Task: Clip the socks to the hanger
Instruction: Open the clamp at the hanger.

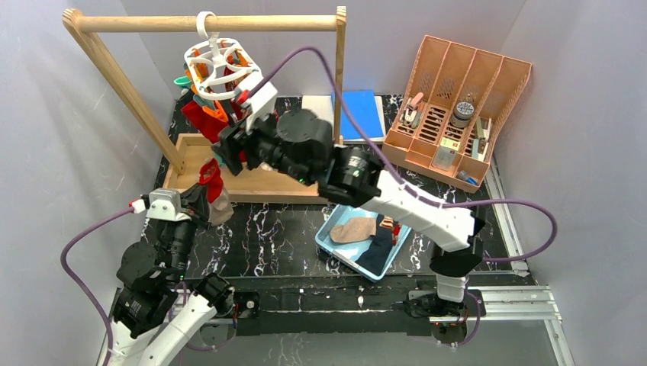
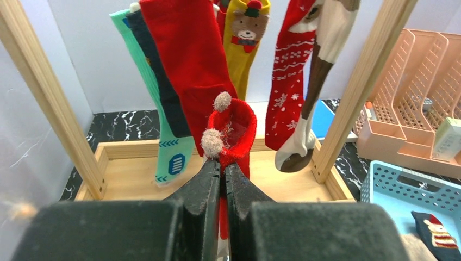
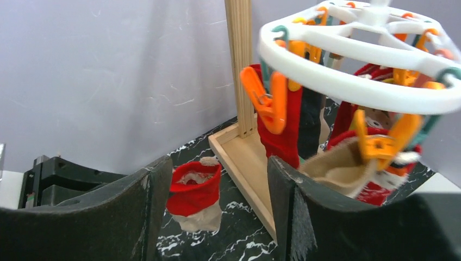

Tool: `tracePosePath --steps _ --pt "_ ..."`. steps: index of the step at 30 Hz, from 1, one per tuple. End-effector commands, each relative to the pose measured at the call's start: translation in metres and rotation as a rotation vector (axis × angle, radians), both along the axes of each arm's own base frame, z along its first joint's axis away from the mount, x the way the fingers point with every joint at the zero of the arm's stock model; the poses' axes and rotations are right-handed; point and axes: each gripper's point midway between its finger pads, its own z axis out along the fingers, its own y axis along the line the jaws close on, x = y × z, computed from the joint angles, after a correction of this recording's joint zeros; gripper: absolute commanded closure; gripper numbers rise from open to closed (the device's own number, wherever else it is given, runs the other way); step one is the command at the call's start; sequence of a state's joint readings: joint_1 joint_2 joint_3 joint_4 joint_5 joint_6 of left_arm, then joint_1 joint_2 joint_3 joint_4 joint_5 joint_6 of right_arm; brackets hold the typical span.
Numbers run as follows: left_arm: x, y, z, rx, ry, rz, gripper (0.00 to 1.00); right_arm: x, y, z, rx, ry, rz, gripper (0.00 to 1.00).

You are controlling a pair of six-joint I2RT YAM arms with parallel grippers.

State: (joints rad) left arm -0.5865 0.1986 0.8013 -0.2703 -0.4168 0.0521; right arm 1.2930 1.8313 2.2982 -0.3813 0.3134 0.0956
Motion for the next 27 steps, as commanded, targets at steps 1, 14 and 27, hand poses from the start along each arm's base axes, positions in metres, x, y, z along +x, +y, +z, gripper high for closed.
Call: tracePosePath --steps 1,14,27 --pt "-0.001 0.014 0.022 -0.042 -0.052 0.068 1.00 0.009 -0.007 0.050 0.126 -0.116 -0.147 0.27" --pt "0.001 0.013 0.017 -0.060 -0.039 0.070 1.00 0.032 0.011 0.056 0.187 -0.179 -0.293 0.20" --pt "0.004 0.004 0.011 -0.083 -0.030 0.037 1.00 0.039 0.027 0.051 0.216 -0.216 -0.317 0.24"
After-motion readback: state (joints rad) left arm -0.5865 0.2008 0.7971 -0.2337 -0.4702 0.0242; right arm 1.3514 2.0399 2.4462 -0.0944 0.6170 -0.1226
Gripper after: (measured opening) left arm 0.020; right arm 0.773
